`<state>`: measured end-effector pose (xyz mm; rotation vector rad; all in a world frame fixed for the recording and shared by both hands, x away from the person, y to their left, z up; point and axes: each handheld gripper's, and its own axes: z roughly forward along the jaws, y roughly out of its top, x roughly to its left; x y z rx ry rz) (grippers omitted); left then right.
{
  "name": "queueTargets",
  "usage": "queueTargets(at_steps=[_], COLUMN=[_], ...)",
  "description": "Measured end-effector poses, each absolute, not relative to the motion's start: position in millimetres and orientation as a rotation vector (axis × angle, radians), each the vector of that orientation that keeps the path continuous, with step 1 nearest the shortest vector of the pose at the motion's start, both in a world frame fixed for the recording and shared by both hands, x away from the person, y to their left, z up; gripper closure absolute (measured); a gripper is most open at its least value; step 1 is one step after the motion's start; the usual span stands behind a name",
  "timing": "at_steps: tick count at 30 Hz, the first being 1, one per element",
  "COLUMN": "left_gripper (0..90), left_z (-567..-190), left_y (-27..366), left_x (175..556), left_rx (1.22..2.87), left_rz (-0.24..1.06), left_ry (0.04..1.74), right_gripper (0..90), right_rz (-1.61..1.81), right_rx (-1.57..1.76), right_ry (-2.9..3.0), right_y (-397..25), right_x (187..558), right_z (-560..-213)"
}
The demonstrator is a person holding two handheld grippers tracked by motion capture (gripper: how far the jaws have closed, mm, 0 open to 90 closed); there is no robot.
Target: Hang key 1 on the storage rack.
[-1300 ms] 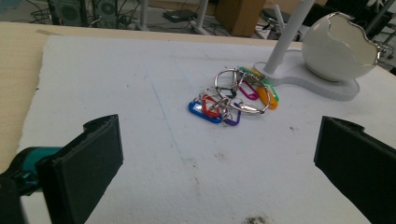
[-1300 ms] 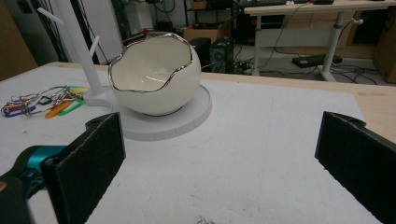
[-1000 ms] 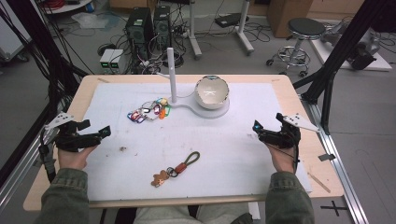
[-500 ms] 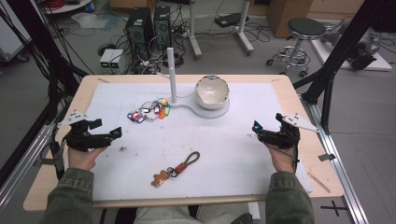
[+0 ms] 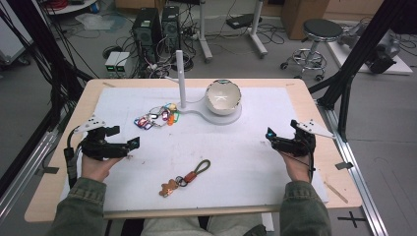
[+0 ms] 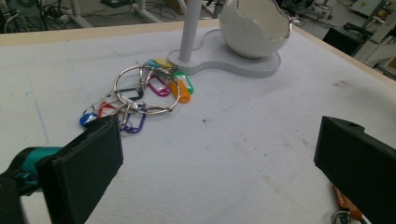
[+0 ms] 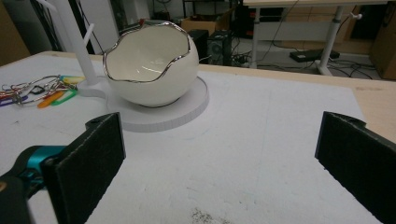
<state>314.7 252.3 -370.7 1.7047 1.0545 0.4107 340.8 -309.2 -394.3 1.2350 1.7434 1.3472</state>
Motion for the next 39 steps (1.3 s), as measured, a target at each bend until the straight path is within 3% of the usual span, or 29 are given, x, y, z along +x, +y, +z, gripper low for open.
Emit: queueTargets(at_steps=[39], left_gripper=[1.7], left_z=[-372.5], left_y=[184.5], left_x=[310.3], left_rx=[1.853], left_rz=[0.297], left_ry=[0.939], right_gripper=[0.7], right_rz=[1.299], right_rx=[1.227], right_ry=[1.752], right_y=[-312.2], right_x=[338.0], right_z=[-394.9])
